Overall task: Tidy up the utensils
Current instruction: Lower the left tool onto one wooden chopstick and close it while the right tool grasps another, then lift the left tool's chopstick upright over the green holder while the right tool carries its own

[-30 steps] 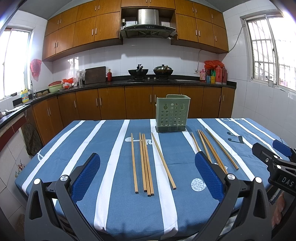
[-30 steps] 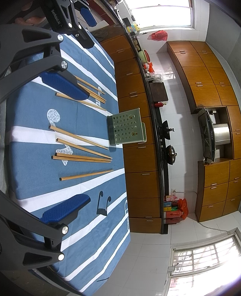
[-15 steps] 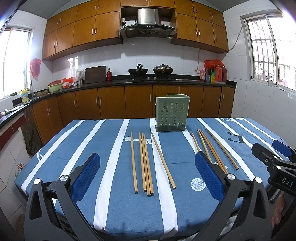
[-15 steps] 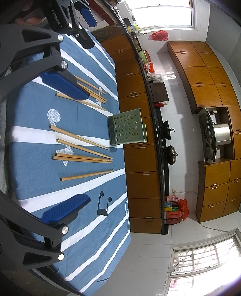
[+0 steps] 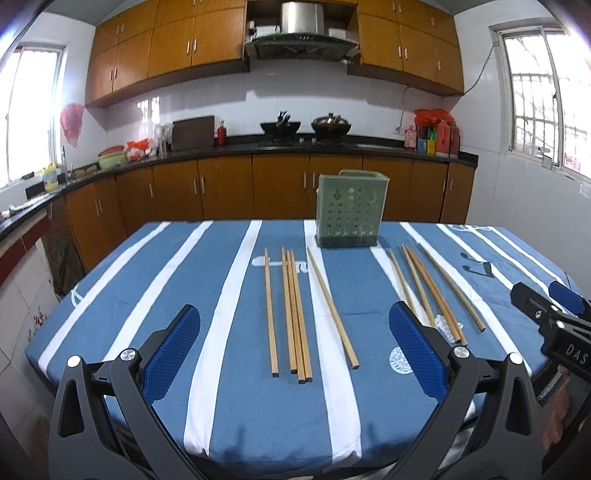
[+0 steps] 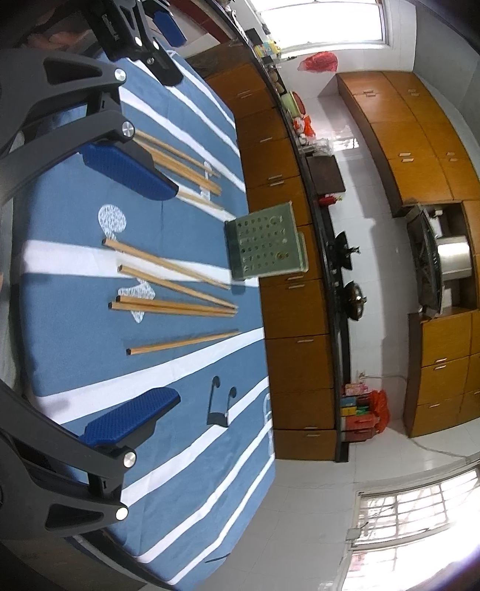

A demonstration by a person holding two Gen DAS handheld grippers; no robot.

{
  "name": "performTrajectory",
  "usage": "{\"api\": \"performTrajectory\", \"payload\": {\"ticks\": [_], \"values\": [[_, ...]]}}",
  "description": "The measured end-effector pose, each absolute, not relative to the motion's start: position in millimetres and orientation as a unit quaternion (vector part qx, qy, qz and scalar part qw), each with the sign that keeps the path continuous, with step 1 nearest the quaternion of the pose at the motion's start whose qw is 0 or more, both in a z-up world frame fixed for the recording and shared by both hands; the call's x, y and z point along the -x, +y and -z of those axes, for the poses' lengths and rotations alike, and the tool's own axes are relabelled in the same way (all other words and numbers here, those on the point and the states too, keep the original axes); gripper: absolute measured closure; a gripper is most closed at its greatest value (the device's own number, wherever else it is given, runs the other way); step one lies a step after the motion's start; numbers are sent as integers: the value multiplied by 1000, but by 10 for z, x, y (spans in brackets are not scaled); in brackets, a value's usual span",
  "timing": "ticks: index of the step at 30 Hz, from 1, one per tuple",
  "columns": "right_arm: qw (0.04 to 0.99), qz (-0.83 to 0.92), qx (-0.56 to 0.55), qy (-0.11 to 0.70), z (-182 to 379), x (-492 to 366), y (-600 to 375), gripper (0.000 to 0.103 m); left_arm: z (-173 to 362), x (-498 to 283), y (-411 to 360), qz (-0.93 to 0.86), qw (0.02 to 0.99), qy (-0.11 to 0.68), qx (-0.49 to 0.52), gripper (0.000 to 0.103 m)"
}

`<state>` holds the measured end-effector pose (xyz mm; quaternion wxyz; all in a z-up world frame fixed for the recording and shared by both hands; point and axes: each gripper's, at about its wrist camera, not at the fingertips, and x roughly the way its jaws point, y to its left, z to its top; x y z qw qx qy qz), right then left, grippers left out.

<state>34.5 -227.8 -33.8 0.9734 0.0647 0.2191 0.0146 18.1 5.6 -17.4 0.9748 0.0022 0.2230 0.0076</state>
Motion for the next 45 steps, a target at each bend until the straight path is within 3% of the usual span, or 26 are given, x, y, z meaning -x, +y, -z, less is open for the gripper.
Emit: {"api": "performTrajectory", "payload": {"ticks": [10,17,21,26,31,34,36,40,45], "values": [[952,41,-72,296,546,-922,-2531,6,370,-549,394,-27,954,295,36,2],[924,56,-66,372,793,-1477,-2657,40,534,-842,688,-34,931,356,72,2],[911,64,-63,403,943,-1730,-2696,54,585,-993,729,-30,922,379,65,25],[898,65,-60,431,1085,-1882,-2697,66,660,-1204,654,-3,914,402,45,40],[904,61,-42,421,1097,-1892,-2635,77,776,-1392,566,9,902,432,26,67],[904,58,-45,421,1097,-1915,-2642,86,824,-1460,555,11,896,443,26,78],[904,56,-47,421,1097,-1930,-2642,93,830,-1487,544,11,895,444,22,82],[901,51,-45,429,1081,-1979,-2633,95,831,-1565,535,9,894,448,11,93],[896,49,-51,438,1071,-2152,-2708,95,821,-1840,652,-1,890,456,9,96]]}}
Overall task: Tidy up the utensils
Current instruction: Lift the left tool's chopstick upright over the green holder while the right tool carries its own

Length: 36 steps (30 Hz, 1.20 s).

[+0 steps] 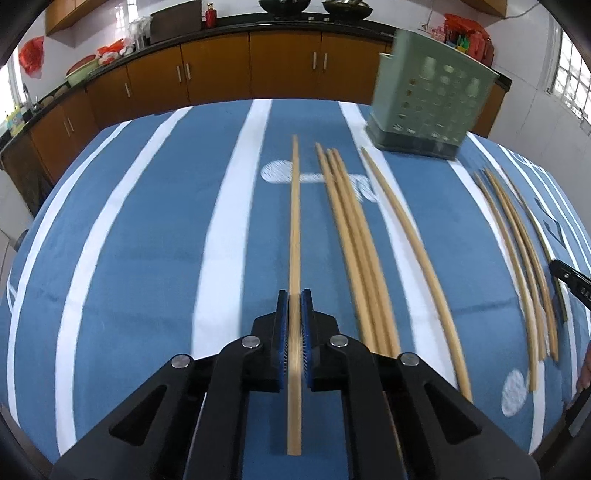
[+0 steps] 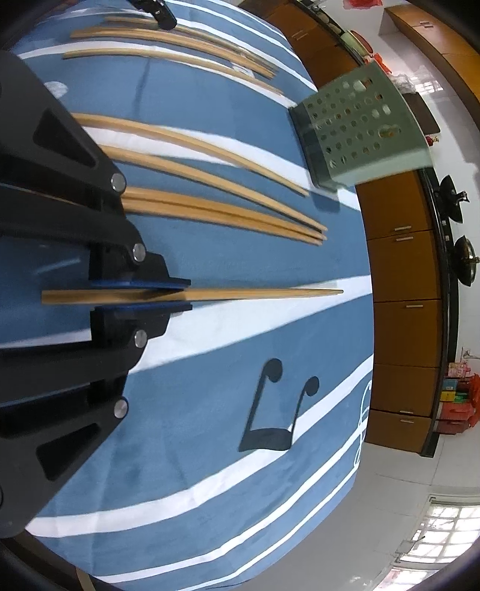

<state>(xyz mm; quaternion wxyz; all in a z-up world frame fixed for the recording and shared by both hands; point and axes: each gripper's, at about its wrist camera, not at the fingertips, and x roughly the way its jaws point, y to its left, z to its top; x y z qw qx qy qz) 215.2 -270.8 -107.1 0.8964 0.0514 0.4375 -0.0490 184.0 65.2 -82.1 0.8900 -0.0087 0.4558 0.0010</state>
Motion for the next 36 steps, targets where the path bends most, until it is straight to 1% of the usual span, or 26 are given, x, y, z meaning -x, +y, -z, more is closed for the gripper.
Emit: {"api": "performTrajectory", "payload": {"ticks": [7,14,17,19,20,23,24,25,26,30,36], "values": [[902,75,-56,422,1087,-2382,-2881,95,836,-2127,835,4,897,443,19,96],[904,69,-56,418,1092,-2349,-2899,94,837,-2052,866,16,899,436,30,94],[904,67,-54,419,1089,-2322,-2888,93,833,-2014,855,20,899,436,32,88],[904,67,-55,419,1086,-2299,-2886,93,831,-1984,834,21,899,436,30,78],[904,67,-55,419,1087,-2293,-2883,93,835,-1970,824,21,900,435,28,78],[905,67,-49,418,1094,-2276,-2865,95,851,-1922,769,14,903,430,10,78],[905,66,-46,418,1095,-2273,-2860,95,853,-1917,768,12,903,430,6,83],[905,64,-45,419,1092,-2271,-2859,95,854,-1914,767,9,902,431,2,93],[904,62,-47,420,1088,-2264,-2866,95,854,-1909,784,9,901,433,4,95],[910,54,-61,406,977,-2181,-2904,95,826,-1869,866,19,897,441,23,96],[924,50,-66,372,680,-2051,-2944,95,566,-1735,933,24,910,412,34,96]]}}
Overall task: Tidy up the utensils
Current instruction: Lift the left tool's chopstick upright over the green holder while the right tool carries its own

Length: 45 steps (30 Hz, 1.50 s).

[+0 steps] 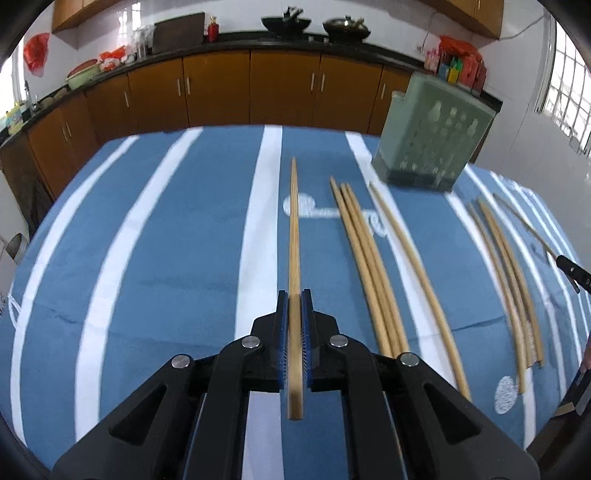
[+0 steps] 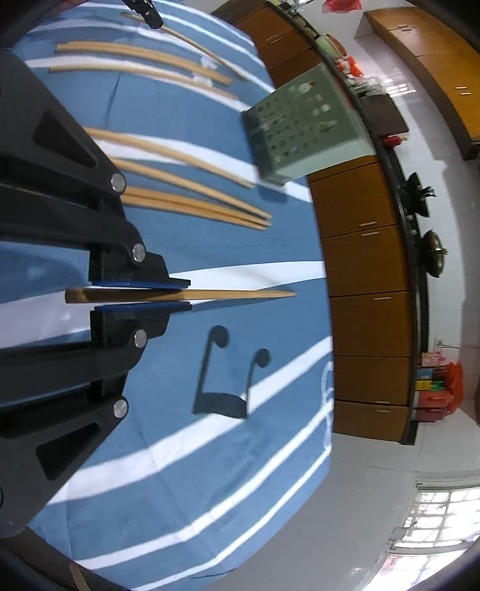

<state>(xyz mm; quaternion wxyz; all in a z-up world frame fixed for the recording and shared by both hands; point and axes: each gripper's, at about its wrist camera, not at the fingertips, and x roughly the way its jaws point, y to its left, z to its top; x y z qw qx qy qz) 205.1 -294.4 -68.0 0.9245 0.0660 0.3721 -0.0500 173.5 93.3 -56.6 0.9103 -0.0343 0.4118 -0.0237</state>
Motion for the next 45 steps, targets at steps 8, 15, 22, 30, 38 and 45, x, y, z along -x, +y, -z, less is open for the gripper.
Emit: {"api": "performTrajectory", "payload": {"ticks": [8,15,22,30,38,45], "values": [[943,48,-72,322,344,-1896,-3003,95,132,-1641,1004,20,933,356,45,96],[962,51,-81,258,-8,-1820,-3046,95,-256,-1609,1042,19,952,301,61,96],[970,50,-76,226,-214,-1864,-3042,95,-511,-1662,1016,18,962,267,59,96],[974,52,-65,210,-356,-1976,-3010,96,-676,-1759,970,18,967,249,49,96],[989,8,-79,127,-1186,-2066,-2913,96,-1343,-1863,886,34,981,180,63,96],[984,-87,-99,118,-1660,-2243,-2673,96,-1824,-1967,566,79,986,122,79,96]]}}
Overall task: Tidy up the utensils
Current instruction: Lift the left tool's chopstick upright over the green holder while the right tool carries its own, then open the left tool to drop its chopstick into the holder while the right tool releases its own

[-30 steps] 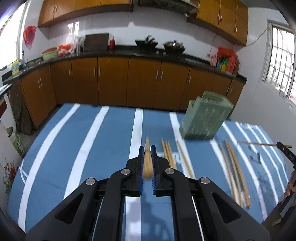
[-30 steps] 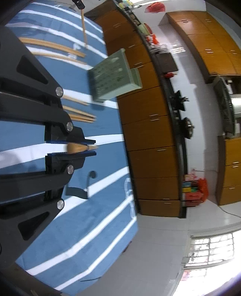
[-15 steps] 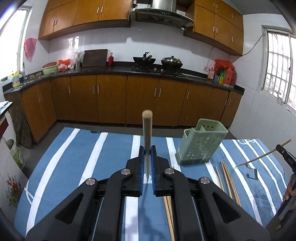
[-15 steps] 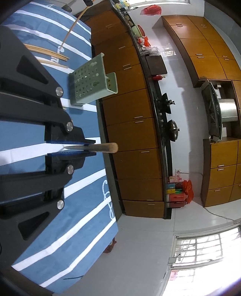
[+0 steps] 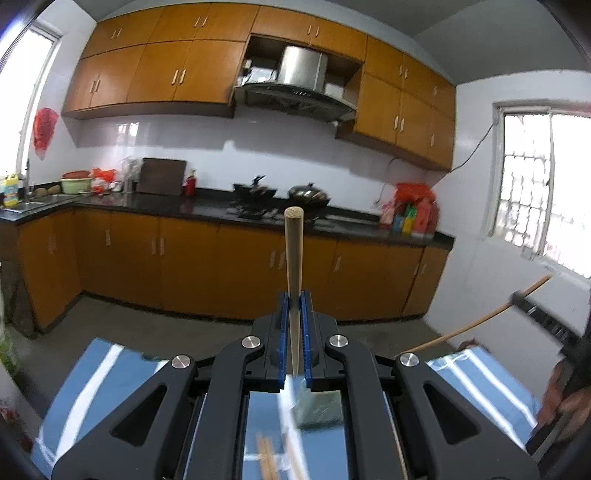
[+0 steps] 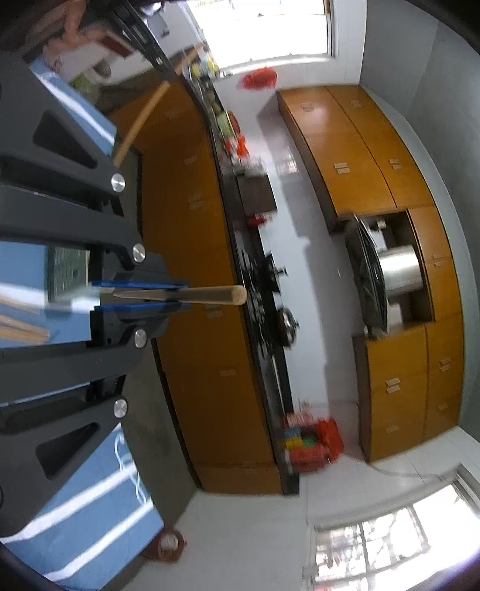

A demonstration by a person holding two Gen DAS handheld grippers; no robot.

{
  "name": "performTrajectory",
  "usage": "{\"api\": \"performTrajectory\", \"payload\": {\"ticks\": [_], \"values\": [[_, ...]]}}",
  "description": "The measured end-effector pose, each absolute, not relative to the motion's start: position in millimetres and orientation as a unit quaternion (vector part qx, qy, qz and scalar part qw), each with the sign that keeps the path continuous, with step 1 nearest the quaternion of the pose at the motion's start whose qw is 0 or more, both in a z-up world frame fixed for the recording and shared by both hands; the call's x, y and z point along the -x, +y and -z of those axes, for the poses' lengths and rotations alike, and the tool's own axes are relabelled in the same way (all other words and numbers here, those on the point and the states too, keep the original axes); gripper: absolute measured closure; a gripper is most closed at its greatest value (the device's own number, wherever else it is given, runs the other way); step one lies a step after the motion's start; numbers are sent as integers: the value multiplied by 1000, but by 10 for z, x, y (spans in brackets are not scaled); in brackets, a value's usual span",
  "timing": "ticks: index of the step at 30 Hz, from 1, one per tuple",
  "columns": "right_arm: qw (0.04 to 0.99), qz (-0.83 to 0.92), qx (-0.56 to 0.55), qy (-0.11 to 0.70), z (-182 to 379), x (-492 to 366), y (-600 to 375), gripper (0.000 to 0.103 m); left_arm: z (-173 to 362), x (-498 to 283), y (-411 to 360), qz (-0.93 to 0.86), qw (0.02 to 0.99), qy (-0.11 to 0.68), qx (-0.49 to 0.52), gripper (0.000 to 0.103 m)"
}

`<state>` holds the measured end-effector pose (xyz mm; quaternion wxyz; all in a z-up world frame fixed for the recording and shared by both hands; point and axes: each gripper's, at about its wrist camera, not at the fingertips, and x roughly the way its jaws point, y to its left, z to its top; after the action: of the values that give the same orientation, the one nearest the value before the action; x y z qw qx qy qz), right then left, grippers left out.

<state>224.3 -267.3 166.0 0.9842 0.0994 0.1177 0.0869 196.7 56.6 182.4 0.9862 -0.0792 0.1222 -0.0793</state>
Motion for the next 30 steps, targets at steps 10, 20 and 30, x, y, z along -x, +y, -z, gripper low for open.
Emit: {"api": "performTrajectory", "payload": {"ticks": [10,20,30], "values": [[971,-113,-85,194,-1402,-2623,-2321,96,-1464,-2418,209,112,976,167,81,96],[960,-112,-84,241,-1091,-2957,-2193,94,-1047,-2671,151,115,962,231,86,96],[966,-110,-95,214,-1171,-2754,-2321,80,-1193,-2475,269,103,968,207,95,70]]}}
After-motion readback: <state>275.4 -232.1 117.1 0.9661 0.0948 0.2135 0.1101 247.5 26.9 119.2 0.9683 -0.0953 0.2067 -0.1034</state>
